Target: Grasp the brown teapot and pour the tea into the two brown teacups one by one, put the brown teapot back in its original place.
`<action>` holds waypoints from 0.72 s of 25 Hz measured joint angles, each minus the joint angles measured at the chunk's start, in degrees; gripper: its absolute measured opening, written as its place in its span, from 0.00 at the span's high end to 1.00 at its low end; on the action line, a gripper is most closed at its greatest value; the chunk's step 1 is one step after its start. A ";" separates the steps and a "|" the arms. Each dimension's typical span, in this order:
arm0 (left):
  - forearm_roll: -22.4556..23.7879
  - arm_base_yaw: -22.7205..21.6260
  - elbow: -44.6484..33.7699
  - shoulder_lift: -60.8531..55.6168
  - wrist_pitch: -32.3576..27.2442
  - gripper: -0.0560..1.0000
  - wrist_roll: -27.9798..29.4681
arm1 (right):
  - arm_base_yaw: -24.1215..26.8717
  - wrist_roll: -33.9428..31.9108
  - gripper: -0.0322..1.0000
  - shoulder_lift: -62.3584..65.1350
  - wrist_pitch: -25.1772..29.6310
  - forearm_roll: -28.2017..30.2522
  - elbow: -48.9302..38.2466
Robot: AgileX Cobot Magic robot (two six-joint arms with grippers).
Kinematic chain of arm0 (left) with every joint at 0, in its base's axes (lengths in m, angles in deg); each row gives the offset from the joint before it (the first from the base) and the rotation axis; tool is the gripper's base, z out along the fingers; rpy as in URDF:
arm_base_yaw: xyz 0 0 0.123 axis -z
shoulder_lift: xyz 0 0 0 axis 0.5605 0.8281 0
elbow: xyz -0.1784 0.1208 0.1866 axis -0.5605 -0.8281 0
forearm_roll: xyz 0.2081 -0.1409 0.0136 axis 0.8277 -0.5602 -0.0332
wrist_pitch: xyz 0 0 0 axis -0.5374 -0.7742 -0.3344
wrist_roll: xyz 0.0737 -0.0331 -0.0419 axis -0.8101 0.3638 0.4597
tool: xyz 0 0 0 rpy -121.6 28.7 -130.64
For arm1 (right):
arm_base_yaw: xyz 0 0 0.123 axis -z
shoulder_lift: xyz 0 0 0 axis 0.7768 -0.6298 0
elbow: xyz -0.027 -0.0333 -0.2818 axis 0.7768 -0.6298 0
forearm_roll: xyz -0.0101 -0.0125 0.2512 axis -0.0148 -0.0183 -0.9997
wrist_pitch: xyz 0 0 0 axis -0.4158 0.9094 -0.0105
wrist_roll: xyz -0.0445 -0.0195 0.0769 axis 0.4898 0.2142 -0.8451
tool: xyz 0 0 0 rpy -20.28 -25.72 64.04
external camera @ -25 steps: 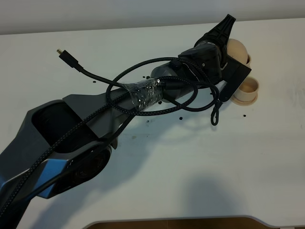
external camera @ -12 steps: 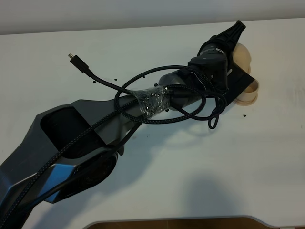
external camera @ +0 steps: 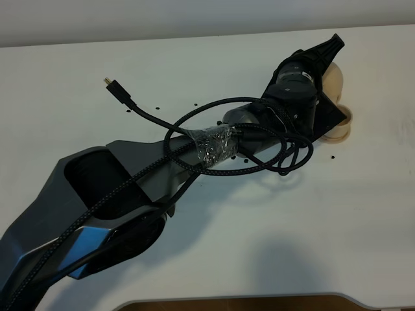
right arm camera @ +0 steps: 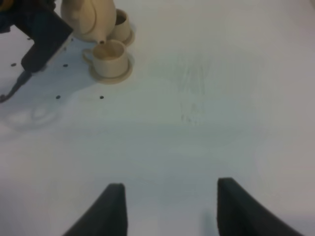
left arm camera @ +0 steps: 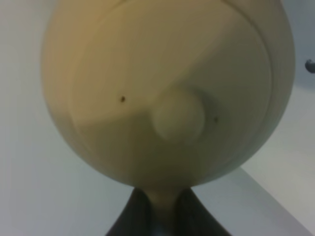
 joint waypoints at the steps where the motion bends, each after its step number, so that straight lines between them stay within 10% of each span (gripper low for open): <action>1: 0.25 0.00 0.00 0.00 0.06 0.83 0.00 | 0.00 0.00 0.57 0.00 0.00 0.00 0.00; 18: 8.27 0.91 0.00 0.06 0.22 0.83 0.14 | 0.00 0.00 0.57 0.00 0.00 0.00 0.00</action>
